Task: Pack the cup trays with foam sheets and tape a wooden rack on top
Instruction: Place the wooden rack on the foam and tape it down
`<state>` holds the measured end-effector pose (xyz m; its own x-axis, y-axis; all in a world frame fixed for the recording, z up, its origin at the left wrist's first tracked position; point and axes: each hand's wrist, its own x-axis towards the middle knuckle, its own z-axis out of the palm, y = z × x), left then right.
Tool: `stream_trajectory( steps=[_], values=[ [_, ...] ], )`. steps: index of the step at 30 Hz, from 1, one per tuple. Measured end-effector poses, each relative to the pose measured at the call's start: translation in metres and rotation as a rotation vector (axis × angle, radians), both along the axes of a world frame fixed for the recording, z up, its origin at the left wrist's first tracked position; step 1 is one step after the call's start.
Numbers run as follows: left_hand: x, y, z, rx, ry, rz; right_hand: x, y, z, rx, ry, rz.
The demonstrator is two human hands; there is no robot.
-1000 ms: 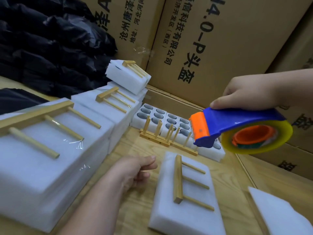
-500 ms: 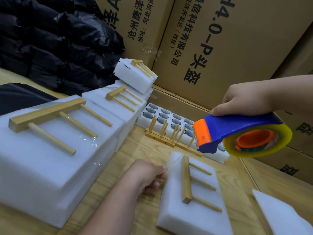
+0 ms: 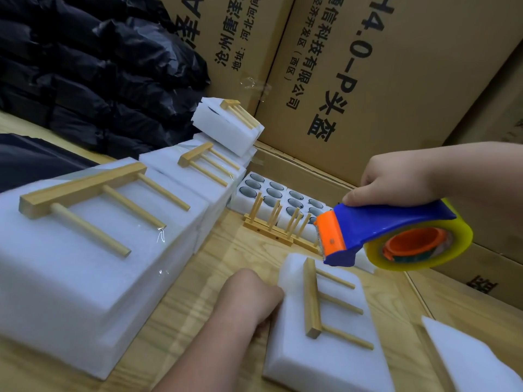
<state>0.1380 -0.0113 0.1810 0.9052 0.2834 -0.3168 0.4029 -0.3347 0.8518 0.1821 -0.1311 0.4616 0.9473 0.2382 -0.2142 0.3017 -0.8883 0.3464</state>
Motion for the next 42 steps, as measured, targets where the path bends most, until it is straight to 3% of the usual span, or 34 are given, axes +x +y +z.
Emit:
stream_trajectory(
  steps=[3, 7, 9, 11, 13, 15, 21, 25, 29, 34, 42],
  values=[
    [0.001, 0.0, -0.004, 0.238, -0.035, 0.002, 0.001, -0.005, -0.002, -0.004, -0.002, -0.001],
    [0.003, -0.004, -0.011, 0.312, -0.116, 0.06, 0.003, -0.013, -0.003, 0.006, -0.004, 0.003],
    [0.004, -0.006, -0.012, 0.227, -0.245, 0.144, 0.006, -0.017, -0.005, 0.016, 0.001, 0.004],
    [0.005, -0.008, -0.007, 0.003, -0.447, 0.126, 0.008, -0.021, -0.008, 0.019, 0.013, -0.002],
    [0.004, -0.011, 0.001, -0.217, -0.598, 0.002, 0.009, -0.027, -0.01, 0.027, 0.024, -0.01],
    [0.001, -0.014, 0.008, -0.296, -0.661, -0.173, 0.01, -0.034, -0.012, 0.038, 0.019, -0.01],
    [0.005, -0.027, 0.029, -0.166, -0.555, -0.532, 0.016, -0.054, -0.02, 0.112, 0.016, -0.025],
    [0.005, -0.045, 0.044, 0.034, -0.445, -0.489, 0.022, -0.083, -0.035, 0.205, 0.067, -0.042],
    [0.005, -0.066, 0.054, 0.188, -0.469, -0.479, 0.026, -0.112, -0.064, 0.295, 0.09, -0.013],
    [0.003, -0.077, 0.049, 0.253, -0.426, -0.452, 0.028, -0.13, -0.09, 0.389, 0.135, 0.001],
    [0.004, -0.08, 0.049, 0.597, -0.384, -0.596, 0.028, -0.157, -0.11, 0.517, 0.183, 0.003]
  ],
)
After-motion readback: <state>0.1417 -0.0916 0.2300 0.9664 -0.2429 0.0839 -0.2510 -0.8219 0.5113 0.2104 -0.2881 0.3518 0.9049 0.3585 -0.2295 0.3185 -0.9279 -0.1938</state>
